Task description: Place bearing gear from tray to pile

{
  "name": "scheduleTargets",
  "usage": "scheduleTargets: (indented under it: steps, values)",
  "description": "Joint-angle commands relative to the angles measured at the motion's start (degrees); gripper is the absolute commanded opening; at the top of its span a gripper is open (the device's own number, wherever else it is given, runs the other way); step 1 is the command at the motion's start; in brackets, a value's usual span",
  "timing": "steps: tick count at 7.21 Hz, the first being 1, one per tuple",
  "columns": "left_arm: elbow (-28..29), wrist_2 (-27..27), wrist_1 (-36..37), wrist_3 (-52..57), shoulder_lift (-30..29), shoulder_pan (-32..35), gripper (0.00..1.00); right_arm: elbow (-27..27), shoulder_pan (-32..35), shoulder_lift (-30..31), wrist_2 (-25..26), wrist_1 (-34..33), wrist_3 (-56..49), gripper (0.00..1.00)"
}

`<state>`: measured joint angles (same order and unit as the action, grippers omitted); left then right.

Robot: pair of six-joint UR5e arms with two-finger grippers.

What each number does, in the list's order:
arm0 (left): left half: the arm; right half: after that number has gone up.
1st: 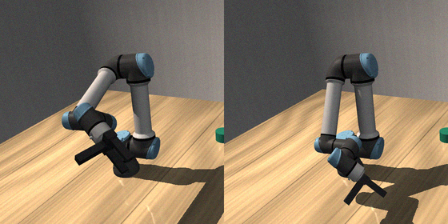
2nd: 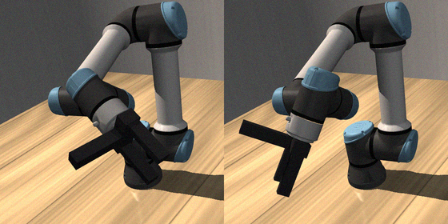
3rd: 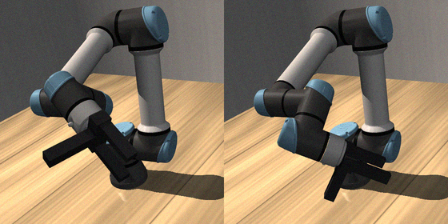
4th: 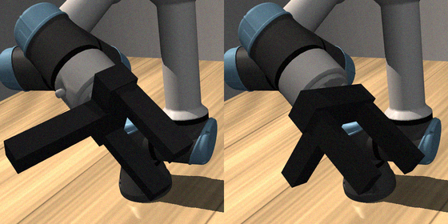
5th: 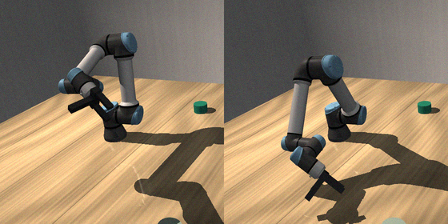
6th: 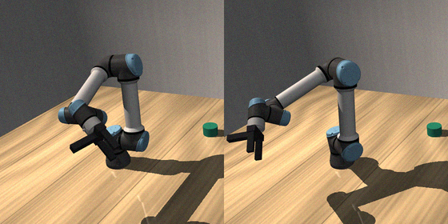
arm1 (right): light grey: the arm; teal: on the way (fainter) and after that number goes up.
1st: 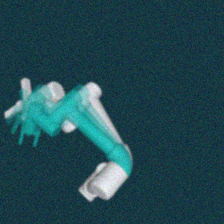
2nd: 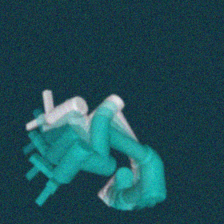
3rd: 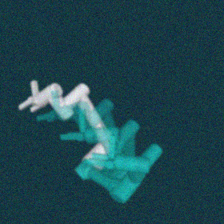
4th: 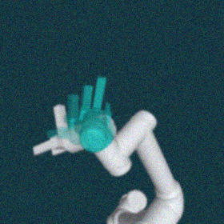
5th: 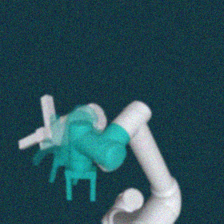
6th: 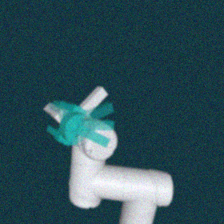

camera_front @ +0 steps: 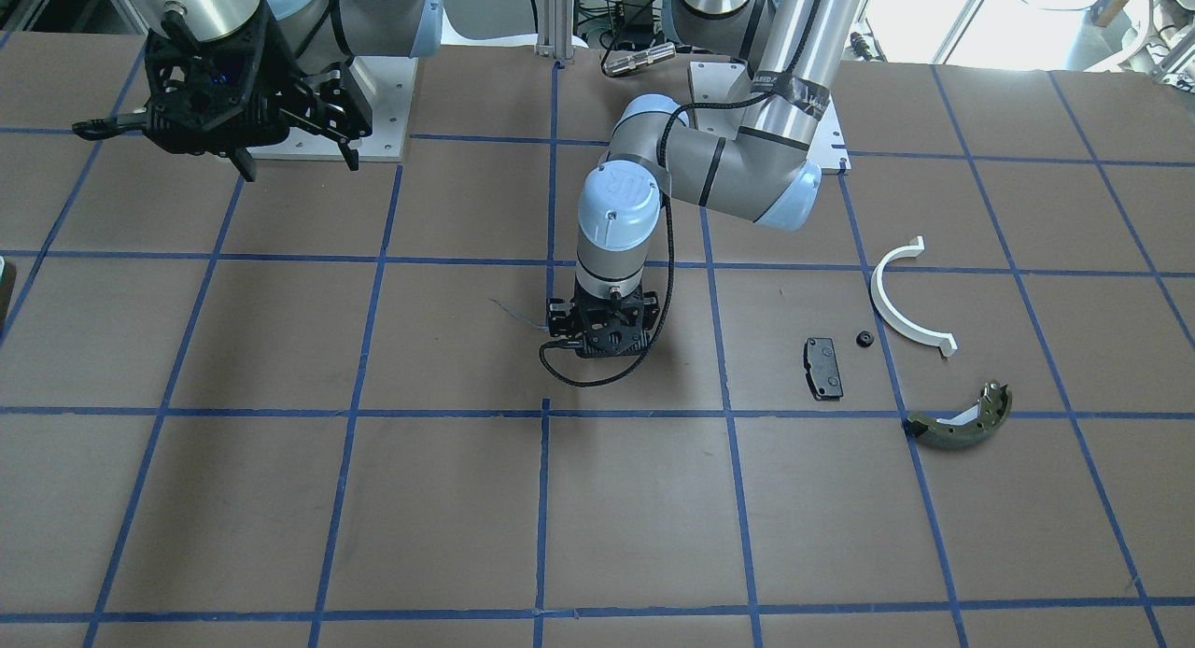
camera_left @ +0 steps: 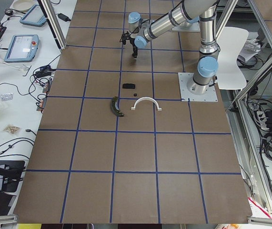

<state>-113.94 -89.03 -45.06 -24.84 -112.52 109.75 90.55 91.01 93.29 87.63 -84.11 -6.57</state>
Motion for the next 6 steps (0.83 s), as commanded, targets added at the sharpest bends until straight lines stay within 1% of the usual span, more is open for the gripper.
scheduleTargets:
  steps: [1, 2, 3, 4, 5, 6]
  values:
    - [-0.1, 0.0, 2.1, 0.1, -1.0, 0.0, 0.65, 0.0, -0.1, 0.0, 0.1, -0.7, 0.0, 1.00]
    - [0.1, 0.0, 2.6, 0.1, -1.3, 0.0, 0.39, 0.0, -0.1, 0.1, 0.1, -0.4, 0.0, 1.00]
    - [0.1, -0.1, 2.6, 0.3, -1.2, 0.0, 0.11, 0.0, -0.1, 0.1, 0.2, -0.4, 0.1, 1.00]
    - [0.4, -0.1, 2.6, 0.5, -1.0, 0.0, 0.00, 0.2, 0.0, 0.1, 0.1, 0.2, 1.5, 1.00]
    - [0.6, -0.1, 2.7, 0.7, -0.8, -0.1, 0.00, 1.5, -0.4, 0.5, 0.3, -0.8, 1.8, 1.00]
    - [0.7, -0.1, 2.7, 0.9, -0.1, -0.6, 0.00, 2.3, -0.1, 1.4, 3.7, -3.8, 4.5, 1.00]
